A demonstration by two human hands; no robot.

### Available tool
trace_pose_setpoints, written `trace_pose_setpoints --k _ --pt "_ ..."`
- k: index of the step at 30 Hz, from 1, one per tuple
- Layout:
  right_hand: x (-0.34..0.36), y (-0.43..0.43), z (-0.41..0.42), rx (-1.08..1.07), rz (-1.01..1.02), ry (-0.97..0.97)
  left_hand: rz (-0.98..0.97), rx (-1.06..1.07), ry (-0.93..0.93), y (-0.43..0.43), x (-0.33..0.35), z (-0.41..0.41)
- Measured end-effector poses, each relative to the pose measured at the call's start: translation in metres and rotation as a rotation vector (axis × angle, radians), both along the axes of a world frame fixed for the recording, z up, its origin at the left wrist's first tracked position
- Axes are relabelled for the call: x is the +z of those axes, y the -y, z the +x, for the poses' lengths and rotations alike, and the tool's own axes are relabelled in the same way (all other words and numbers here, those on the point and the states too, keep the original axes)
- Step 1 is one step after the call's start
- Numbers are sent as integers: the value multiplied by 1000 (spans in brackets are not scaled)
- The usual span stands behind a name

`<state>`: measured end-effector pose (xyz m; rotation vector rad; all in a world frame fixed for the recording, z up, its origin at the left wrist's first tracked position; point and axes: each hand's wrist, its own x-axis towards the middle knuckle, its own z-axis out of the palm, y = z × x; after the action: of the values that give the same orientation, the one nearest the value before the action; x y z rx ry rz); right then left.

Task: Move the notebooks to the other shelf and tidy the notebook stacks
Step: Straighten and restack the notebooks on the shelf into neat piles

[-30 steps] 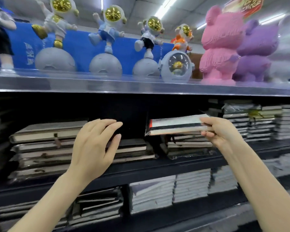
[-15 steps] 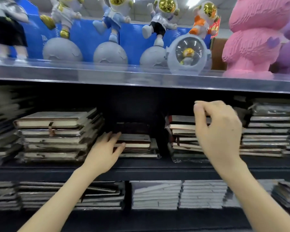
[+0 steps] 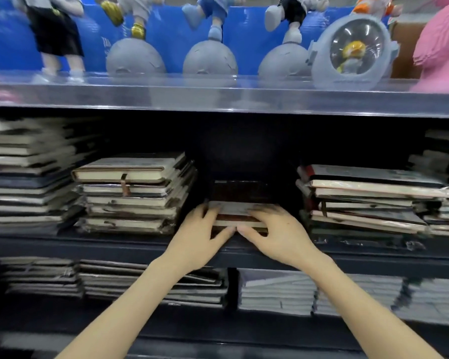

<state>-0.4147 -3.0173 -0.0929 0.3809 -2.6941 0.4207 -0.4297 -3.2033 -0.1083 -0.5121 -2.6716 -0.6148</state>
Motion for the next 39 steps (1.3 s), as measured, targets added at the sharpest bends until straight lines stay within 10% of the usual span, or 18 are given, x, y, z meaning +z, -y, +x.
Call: trace_pose_setpoints --k 5,10,19,30,39 --pt "-5 -19 45 47 -372 -100 118 -75 -32 1 -3 32" --pt "-9 -18 62 -360 -265 10 251 42 -5 -6 -8 50" --pt "-5 -7 82 -60 -1324 247 657 179 -58 -18 -1 79" --pt "22 21 95 205 -1653 142 545 132 -440 -6 72 103" --pt "66 112 40 303 -1517 140 613 209 -533 92 101 64"
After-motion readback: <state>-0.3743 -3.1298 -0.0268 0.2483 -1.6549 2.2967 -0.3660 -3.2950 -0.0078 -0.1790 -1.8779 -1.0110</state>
